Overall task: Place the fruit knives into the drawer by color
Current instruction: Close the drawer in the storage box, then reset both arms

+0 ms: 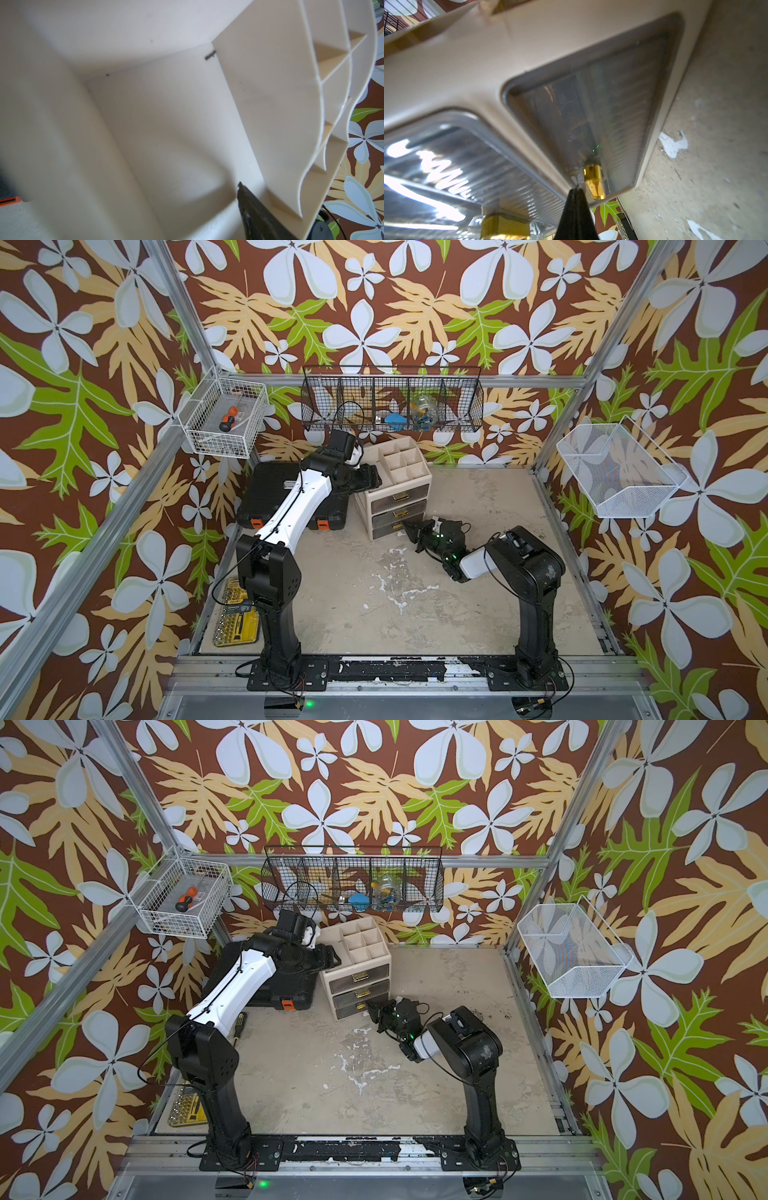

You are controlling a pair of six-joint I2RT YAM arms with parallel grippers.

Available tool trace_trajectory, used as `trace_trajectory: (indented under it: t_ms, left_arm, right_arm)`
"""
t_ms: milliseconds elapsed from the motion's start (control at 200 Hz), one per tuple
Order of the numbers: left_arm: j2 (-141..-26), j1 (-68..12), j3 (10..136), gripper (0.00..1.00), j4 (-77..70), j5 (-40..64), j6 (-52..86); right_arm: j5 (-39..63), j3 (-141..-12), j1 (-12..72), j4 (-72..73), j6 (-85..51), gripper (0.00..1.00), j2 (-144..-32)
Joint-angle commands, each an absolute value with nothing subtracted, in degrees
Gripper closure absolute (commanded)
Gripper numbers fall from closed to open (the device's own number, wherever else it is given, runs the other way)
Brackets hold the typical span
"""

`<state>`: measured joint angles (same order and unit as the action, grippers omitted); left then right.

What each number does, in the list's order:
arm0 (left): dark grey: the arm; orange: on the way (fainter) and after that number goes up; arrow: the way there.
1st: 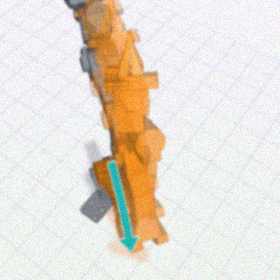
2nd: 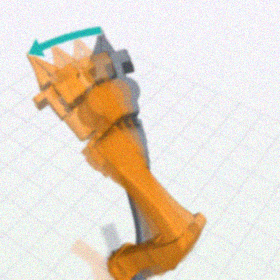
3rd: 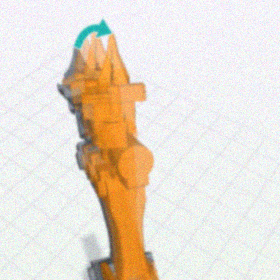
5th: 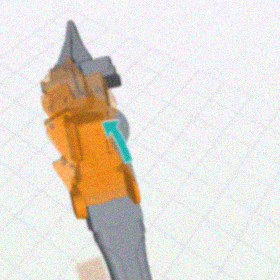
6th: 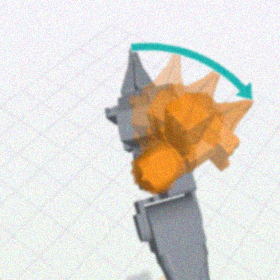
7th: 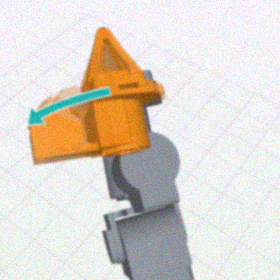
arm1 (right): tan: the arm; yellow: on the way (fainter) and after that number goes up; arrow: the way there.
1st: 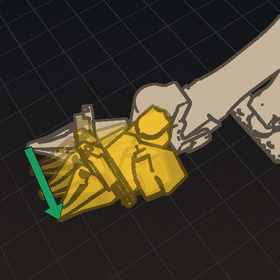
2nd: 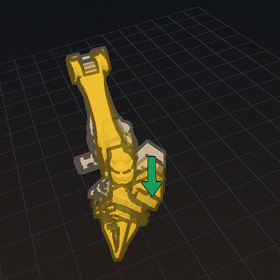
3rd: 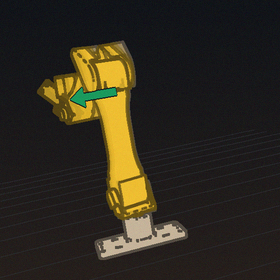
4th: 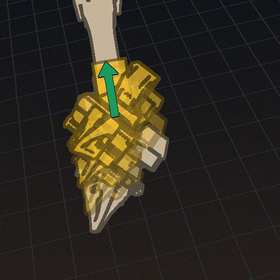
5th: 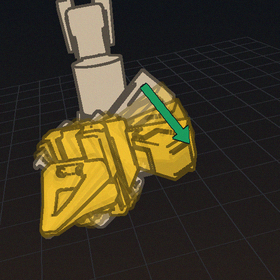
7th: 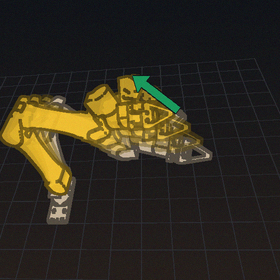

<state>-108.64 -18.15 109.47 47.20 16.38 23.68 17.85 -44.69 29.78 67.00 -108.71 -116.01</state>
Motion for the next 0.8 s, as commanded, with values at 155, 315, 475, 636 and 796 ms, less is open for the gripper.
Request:
trace_trajectory:
  t_ms: [155,315,475,636,796]
  left_arm:
    - [-103.36,-18.02,108.37,0.20,47.65,15.05,22.57]
    - [-95.61,-17.61,102.78,0.00,47.26,11.00,20.62]
    - [-87.54,-17.58,91.37,0.00,38.66,3.25,18.89]
    - [-71.50,-16.34,64.60,0.00,12.37,-5.09,15.16]
    - [-63.51,-12.82,46.33,0.00,1.78,-10.82,10.33]
  right_arm:
    - [22.08,-35.85,27.70,62.14,-100.68,0.54,-100.04]
    - [30.34,-32.70,21.42,50.09,-87.67,0.00,-86.29]
    - [32.47,-37.46,14.86,22.33,-63.87,0.00,-72.85]
    - [23.55,-44.67,13.36,5.30,-36.45,0.00,-67.20]
    - [1.48,-40.94,11.51,3.88,-14.58,0.00,-64.42]
